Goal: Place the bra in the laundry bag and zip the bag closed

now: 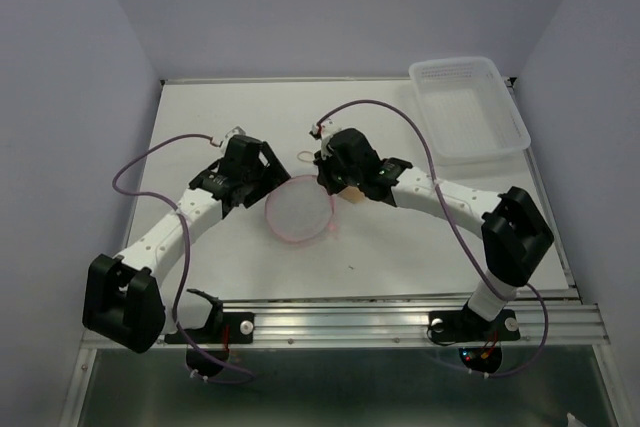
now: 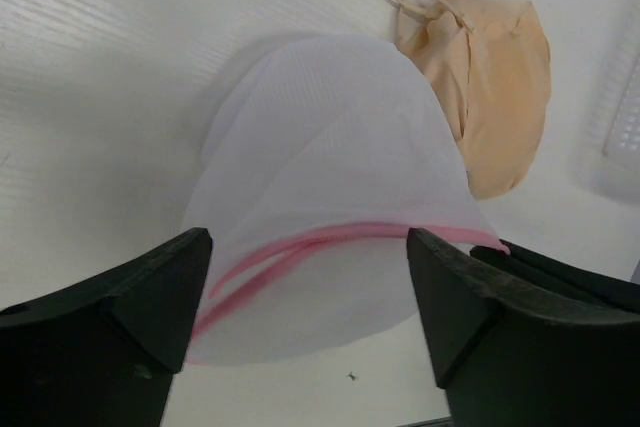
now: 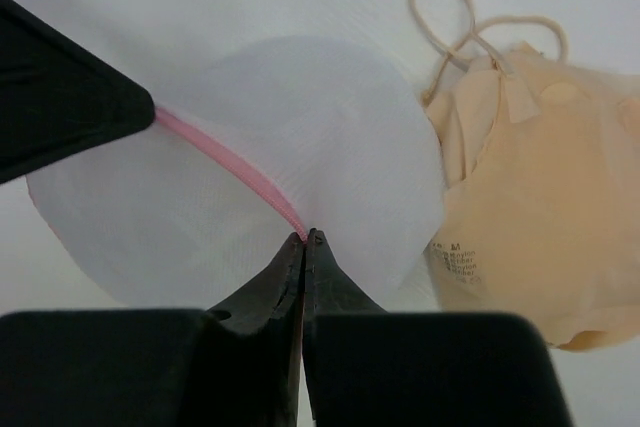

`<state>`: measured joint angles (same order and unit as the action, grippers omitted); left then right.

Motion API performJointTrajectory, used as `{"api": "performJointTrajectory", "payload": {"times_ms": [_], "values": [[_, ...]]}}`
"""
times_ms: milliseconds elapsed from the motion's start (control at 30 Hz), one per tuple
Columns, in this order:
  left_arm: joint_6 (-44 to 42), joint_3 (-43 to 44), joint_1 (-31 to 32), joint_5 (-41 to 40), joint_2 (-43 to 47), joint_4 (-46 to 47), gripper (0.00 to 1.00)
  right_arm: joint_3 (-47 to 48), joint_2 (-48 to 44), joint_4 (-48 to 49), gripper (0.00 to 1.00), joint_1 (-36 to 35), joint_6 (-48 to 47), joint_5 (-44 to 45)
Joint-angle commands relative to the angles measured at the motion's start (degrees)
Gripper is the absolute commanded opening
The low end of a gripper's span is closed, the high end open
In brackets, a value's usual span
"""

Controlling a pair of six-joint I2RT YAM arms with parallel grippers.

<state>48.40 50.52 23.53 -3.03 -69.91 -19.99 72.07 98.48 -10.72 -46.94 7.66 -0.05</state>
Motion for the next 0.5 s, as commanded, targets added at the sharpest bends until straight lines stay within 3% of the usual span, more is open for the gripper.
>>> {"api": "performJointTrajectory", "payload": {"times_ms": [0, 267, 467], "values": [[0.64, 3.36, 1.87, 1.88, -2.86, 1.26, 0.79, -0.44, -3.29, 5.45, 0.01, -0.44, 2.18, 4.88], [-1.29, 3.35, 4.07, 5.66, -4.27, 5.84, 0.5, 1.57, -2.06, 3.52, 0.01, -0.44, 4.64, 5.85], [-2.52, 1.51, 5.73, 8.12, -0.93, 8.03, 0.5, 3.6, -0.31, 0.71, 0.01, -0.44, 7.98, 13.58]]}}
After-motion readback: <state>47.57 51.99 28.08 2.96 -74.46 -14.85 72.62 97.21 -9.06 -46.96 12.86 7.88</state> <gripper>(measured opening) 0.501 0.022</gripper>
